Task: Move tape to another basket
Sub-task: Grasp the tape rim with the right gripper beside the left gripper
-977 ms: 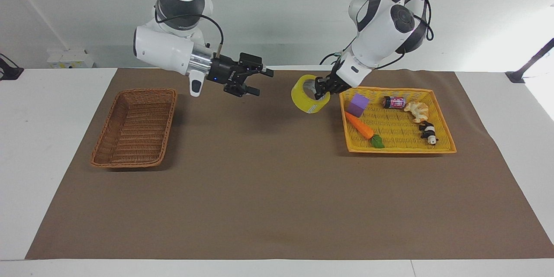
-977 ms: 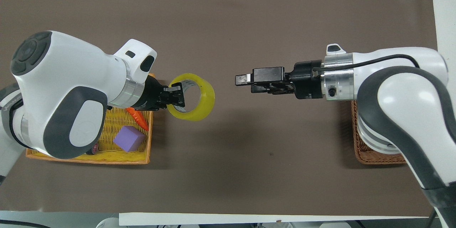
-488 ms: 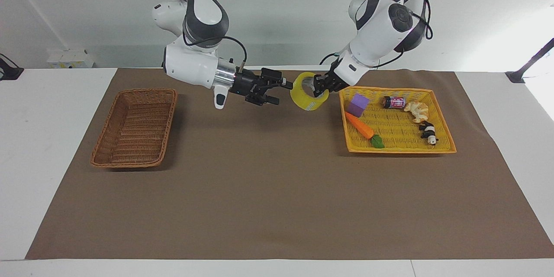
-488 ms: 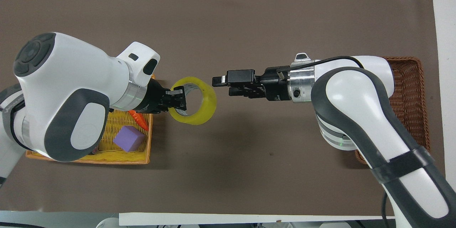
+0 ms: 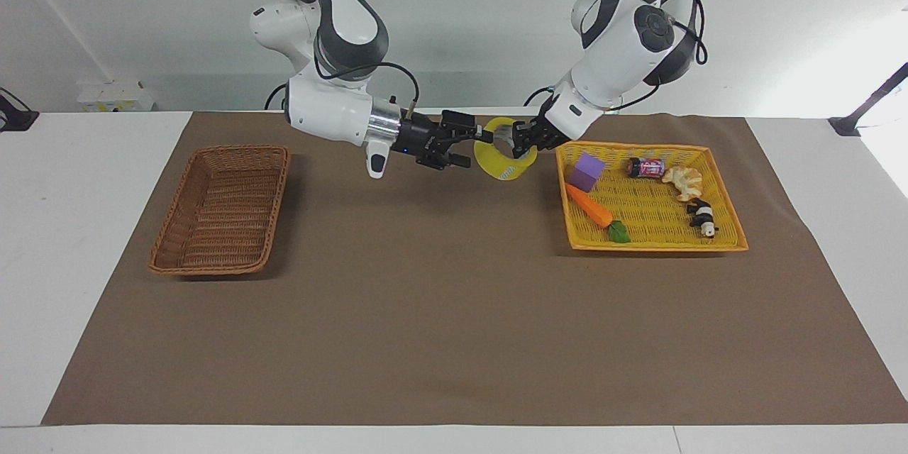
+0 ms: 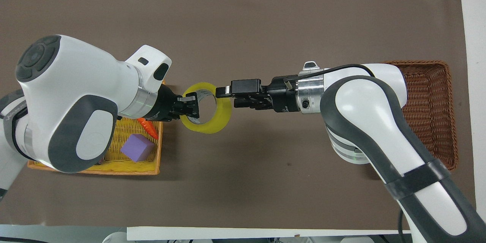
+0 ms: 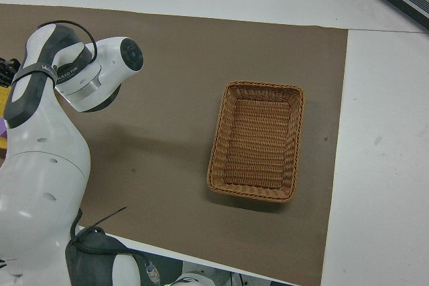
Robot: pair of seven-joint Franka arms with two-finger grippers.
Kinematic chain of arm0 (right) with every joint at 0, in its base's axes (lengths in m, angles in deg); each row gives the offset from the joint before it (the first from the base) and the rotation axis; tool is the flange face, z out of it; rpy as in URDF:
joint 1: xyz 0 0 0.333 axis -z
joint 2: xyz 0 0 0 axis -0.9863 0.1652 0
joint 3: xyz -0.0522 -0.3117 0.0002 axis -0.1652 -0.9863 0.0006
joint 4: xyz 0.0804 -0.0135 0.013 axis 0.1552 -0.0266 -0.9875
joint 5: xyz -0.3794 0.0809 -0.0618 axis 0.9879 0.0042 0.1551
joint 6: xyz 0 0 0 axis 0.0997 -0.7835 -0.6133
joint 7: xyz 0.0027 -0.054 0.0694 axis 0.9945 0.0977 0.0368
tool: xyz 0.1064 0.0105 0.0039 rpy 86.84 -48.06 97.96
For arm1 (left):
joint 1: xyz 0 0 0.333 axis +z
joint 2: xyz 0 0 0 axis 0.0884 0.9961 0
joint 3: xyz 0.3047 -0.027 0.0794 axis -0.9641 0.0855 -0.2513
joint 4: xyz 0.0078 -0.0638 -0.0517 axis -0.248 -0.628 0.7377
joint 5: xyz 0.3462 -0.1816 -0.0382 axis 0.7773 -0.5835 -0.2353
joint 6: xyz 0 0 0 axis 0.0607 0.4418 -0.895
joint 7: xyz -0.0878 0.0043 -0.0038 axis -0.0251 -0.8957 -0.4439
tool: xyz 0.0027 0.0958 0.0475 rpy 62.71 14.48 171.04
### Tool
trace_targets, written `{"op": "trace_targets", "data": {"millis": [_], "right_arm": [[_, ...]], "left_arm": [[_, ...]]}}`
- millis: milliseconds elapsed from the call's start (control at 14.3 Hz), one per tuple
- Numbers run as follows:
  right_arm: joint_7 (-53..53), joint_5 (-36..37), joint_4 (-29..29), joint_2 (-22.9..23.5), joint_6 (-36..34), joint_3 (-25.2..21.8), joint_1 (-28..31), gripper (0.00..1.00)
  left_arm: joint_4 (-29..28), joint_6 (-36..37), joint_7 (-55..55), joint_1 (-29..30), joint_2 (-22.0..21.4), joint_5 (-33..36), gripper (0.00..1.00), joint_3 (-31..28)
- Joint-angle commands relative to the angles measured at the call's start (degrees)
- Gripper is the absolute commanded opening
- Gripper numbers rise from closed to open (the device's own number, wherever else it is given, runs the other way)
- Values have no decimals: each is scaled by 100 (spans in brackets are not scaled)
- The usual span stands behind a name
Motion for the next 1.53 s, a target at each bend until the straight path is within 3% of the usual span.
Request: {"op": "trace_targets", "data": {"millis": [0,488,698,767,837,977,1047,1116,1326,1395,1465], "right_arm": [[65,-116,-29,-32,90,-24,-38,100],[56,-116,-29,-32,204,-24,-231,94],[-23,-99,-29,-32,195,-24,-231,85],[-67,-81,-29,-32,204,-24,-231,77],[-67,-73,-29,-32,204,-15,-249,62],[-76,-64,-29,-32,169,-24,-249,23],[-76,-64,-20,-32,151,-24,-249,9],[-84,-55,-28,-32,151,-24,-249,0],[-137,-46,-20,-32,134,-24,-240,0],[-155,-55,-20,-32,134,-24,-232,0],[-181,-55,-20,-32,134,-24,-231,0]], "left_arm": [[42,87,-57,-63,-84,-102,0,-59],[42,69,-66,-63,-75,-75,0,-59],[42,105,-66,-63,-84,-67,0,-59],[33,104,-66,-55,-84,-67,0,-59],[42,122,-57,-54,-75,-67,0,-59],[33,104,-66,-55,-84,-67,0,-59],[42,96,-66,-54,-75,-67,0,-59],[25,61,-66,-63,-84,-67,0,-59],[16,122,-66,-54,-84,-67,3,-59],[33,131,-40,-54,-84,-67,9,-59],[85,183,30,-63,-75,-58,28,-59]]}}
